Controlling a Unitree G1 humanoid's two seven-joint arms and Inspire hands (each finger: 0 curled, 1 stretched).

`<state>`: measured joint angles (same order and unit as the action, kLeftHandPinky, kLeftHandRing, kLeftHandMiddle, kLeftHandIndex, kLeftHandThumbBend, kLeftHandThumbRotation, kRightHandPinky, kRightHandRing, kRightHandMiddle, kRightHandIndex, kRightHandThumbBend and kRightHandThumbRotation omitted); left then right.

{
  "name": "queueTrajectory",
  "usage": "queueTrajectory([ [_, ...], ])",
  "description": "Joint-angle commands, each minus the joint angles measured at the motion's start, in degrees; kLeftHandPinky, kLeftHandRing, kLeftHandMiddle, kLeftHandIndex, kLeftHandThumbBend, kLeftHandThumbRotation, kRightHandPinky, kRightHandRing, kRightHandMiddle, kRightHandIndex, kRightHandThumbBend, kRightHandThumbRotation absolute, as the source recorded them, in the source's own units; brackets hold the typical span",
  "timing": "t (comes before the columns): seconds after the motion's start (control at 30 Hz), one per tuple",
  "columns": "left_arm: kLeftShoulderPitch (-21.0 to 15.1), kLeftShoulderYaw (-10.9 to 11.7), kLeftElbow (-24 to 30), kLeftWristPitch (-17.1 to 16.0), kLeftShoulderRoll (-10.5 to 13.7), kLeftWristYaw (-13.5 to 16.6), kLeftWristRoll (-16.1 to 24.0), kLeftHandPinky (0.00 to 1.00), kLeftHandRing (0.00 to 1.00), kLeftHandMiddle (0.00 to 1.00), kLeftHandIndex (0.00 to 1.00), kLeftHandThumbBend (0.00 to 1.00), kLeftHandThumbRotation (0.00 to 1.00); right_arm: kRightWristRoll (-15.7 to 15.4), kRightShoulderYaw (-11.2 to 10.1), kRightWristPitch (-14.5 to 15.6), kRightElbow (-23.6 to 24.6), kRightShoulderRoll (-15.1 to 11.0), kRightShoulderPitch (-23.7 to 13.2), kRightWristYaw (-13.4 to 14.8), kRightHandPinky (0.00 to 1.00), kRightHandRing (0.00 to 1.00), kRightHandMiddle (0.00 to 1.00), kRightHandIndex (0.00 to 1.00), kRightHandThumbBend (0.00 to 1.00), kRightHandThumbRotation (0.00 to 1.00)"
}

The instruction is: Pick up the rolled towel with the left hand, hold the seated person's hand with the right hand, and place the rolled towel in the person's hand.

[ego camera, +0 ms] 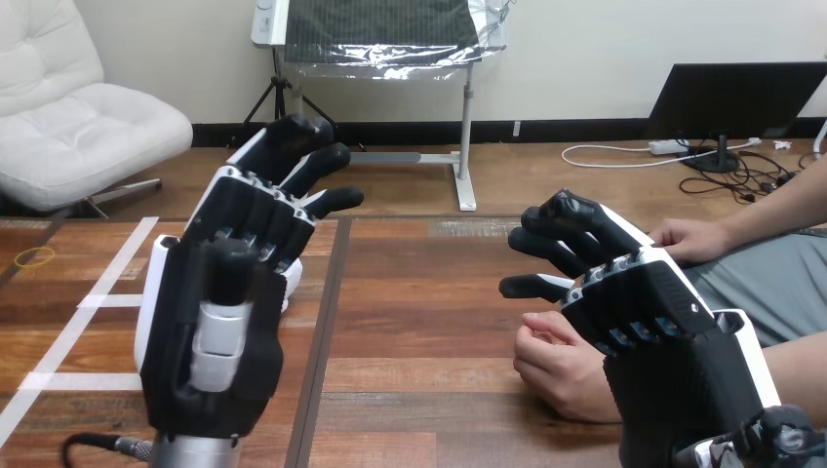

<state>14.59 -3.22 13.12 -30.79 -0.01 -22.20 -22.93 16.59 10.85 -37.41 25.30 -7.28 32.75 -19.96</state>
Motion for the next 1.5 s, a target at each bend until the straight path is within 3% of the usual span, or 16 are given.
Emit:
queueTrajectory([
  [0.0,-3.2,1.4,-1.9,-3.4,-2.2,3.3,6.5,0.71,0.81,0.82,0.78,0.72,0.74,0.5,-0.4,0.4,1.6,-0.3,-3.4,0.0,0.69,0.83,0.84,0.83,0.93,1.00],
  [0.2,-7.0,4.6,-6.5,-7.9,-3.2,11.6,20.5,0.73,0.82,0.83,0.79,0.73,0.75,0.5,-0.6,0.4,1.2,-0.2,-3.8,0.0,0.70,0.83,0.84,0.83,0.93,1.00],
  [0.27,-8.5,5.2,-8.0,-8.3,-3.1,13.6,23.5,0.74,0.83,0.83,0.80,0.74,0.75,0.6,-0.6,0.4,1.0,-0.2,-4.1,-0.2,0.70,0.83,0.84,0.83,0.92,1.00],
  [0.57,-15.9,6.6,-15.3,-8.8,-1.0,20.9,32.3,0.94,0.93,0.92,0.88,0.81,0.76,0.4,-0.7,0.1,0.2,0.1,-5.0,-0.5,0.71,0.83,0.84,0.83,0.91,1.00],
  [0.7,-18.6,6.7,-18.0,-8.1,-0.1,23.6,35.6,0.98,0.97,0.96,0.90,0.86,0.76,0.4,-0.7,0.3,0.1,0.1,-5.3,-0.5,0.72,0.82,0.84,0.83,0.92,1.00],
  [0.97,-23.7,6.4,-23.2,-4.5,1.4,27.0,39.0,0.99,1.00,0.99,0.94,0.85,0.73,0.1,-0.8,0.7,0.1,0.3,-5.3,-0.1,0.71,0.82,0.83,0.82,0.93,1.00],
  [1.27,-29.3,5.7,-29.5,-1.0,3.8,29.8,42.1,0.89,0.97,1.00,0.97,0.87,0.71,0.5,-0.9,0.9,0.2,0.1,-5.4,-0.2,0.71,0.82,0.83,0.82,0.93,1.00],
  [1.47,-33.5,5.4,-35.0,0.2,4.8,31.2,42.6,0.91,0.98,1.00,0.98,0.87,0.65,0.5,-1.1,0.8,0.1,0.1,-5.5,-0.2,0.71,0.82,0.84,0.82,0.91,1.00],
])
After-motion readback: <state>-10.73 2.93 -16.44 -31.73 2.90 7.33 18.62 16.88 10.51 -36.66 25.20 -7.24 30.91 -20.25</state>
